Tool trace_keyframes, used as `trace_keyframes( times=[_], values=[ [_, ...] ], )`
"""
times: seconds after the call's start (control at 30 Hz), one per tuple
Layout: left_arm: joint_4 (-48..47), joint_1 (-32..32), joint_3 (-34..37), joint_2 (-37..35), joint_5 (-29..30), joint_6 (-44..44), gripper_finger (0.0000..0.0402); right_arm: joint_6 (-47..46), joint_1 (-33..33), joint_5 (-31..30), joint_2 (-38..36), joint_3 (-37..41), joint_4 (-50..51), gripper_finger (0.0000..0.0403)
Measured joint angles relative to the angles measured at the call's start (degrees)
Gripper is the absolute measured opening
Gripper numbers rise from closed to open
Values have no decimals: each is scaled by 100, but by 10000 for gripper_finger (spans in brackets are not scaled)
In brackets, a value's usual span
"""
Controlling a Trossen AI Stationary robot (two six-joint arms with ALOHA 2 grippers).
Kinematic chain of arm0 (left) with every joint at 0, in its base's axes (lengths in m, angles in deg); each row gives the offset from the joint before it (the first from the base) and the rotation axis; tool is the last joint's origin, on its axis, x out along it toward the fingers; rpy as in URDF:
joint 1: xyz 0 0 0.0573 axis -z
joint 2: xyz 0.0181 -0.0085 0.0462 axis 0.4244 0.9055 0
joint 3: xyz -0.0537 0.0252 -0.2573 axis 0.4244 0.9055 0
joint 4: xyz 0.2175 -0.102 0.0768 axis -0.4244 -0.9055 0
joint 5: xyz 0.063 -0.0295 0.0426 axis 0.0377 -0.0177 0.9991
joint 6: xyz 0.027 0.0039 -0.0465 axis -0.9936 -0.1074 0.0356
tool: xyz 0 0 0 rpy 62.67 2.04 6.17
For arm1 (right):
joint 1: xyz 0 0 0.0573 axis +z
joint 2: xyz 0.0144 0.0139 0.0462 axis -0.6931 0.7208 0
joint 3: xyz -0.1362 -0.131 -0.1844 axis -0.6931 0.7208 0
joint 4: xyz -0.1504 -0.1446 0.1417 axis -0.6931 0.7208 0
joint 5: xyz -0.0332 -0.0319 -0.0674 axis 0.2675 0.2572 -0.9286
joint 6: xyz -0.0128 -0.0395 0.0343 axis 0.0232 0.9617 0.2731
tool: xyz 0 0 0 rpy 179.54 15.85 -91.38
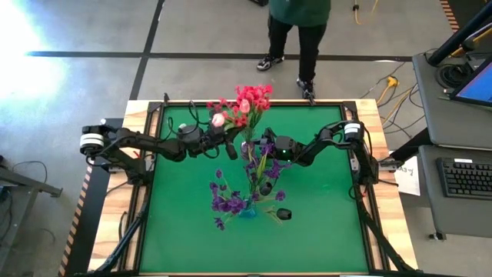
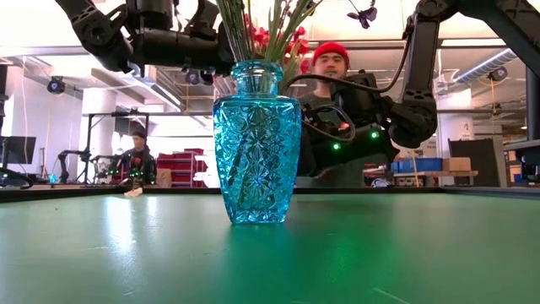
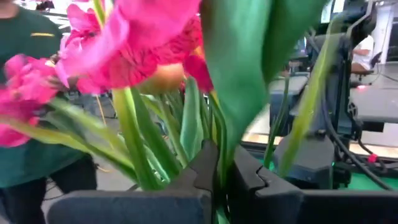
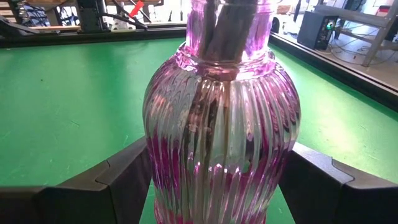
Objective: Sort flowers into vase by color
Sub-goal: Put the pink tulip into the purple vase
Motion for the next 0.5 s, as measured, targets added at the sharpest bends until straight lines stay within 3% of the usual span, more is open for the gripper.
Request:
trace_keyframes(
  times=[0.2, 0.33, 0.5],
  values=[
    [-24, -10, -9, 121, 25, 0, 0, -72, -1, -2, 0, 0, 0, 288],
    [-73, -7, 0, 124, 511, 0, 0, -87, -1, -2, 0, -1, 0, 288],
    [-123, -8, 4, 124, 368, 2, 0, -85, -1, -2, 0, 0, 0, 288]
  ],
)
